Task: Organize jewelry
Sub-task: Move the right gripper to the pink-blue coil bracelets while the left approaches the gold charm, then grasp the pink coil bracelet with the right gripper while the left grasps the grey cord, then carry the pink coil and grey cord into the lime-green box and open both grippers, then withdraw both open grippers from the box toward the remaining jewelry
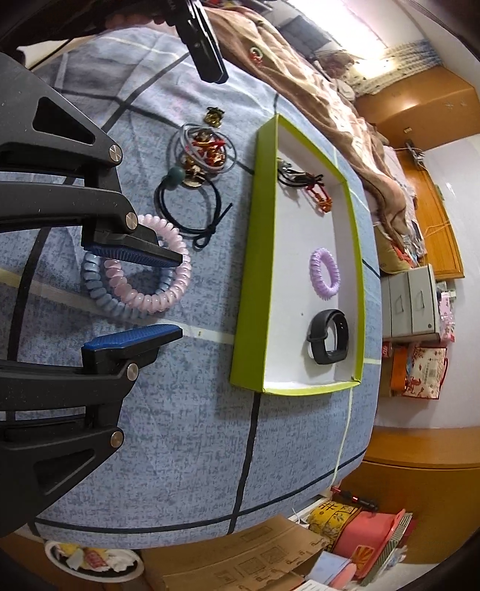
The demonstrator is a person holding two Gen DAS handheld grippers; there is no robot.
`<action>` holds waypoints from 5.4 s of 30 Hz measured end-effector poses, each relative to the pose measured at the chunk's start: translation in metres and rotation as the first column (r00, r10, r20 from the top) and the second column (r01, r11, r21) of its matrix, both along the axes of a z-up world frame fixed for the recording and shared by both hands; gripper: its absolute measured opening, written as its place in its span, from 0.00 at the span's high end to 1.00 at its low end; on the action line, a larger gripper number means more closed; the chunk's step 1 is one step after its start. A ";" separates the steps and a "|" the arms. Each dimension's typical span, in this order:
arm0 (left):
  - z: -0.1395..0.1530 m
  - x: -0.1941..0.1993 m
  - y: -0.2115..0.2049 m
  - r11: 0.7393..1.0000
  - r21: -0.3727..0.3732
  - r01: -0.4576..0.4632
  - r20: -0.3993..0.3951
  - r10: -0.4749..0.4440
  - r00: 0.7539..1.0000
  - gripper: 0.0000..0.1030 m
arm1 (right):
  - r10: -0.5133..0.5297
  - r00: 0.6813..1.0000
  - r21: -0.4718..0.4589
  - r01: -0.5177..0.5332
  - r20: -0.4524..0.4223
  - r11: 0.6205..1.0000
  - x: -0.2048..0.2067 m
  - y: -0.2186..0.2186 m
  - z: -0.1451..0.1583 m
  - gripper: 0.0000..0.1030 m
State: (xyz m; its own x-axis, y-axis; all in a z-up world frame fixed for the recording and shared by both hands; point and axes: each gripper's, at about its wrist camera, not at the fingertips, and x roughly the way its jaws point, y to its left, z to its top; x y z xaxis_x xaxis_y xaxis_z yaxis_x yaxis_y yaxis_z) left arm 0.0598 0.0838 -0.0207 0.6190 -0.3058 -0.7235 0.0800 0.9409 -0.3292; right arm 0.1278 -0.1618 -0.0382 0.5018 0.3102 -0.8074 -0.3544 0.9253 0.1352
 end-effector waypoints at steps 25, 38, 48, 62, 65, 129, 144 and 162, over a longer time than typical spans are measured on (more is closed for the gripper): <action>-0.003 0.011 -0.047 0.991 0.103 0.088 -0.009 -0.088 0.996 0.46 | -0.080 0.995 0.154 0.071 0.055 0.986 -0.012 -0.028 0.017 0.90; -0.012 0.026 -0.062 0.987 0.142 0.080 -0.042 -0.075 0.996 0.70 | -0.088 0.994 0.178 0.075 0.066 0.981 -0.020 -0.032 0.021 0.90; -0.020 0.032 -0.064 0.986 0.149 0.072 -0.055 -0.065 0.996 0.72 | -0.085 0.994 0.178 0.071 0.068 0.981 -0.021 -0.031 0.020 0.90; -0.010 0.025 -0.055 0.993 0.100 0.064 -0.017 -0.062 0.998 0.84 | -0.094 0.993 0.170 0.081 0.070 0.982 -0.024 -0.030 0.020 0.90; -0.006 0.021 -0.052 0.995 0.080 0.063 -0.006 -0.063 0.998 0.84 | -0.095 0.993 0.170 0.082 0.072 0.982 -0.025 -0.030 0.021 0.90; -0.005 0.178 -0.060 0.987 0.143 0.071 -0.060 -0.063 0.996 0.84 | -0.093 0.996 0.057 0.092 0.017 0.994 0.105 0.005 0.005 0.90; -0.010 0.183 -0.057 0.987 0.142 0.074 -0.079 -0.063 0.995 0.72 | -0.094 0.995 0.007 0.093 0.027 0.996 0.107 0.011 0.003 0.89; 0.026 0.139 -0.042 0.991 0.121 0.056 0.019 -0.059 0.998 0.54 | -0.065 0.994 0.058 0.060 0.093 0.997 0.077 0.012 0.027 0.68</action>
State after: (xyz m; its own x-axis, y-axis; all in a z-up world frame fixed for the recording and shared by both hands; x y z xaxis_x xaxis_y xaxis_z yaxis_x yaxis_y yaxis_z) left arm 0.1993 0.0417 0.0053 0.6194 -0.2533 -0.7431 0.1414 0.9670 -0.2118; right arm 0.2043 -0.1493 -0.0110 0.5949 0.3187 -0.7379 -0.3100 0.9380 0.1551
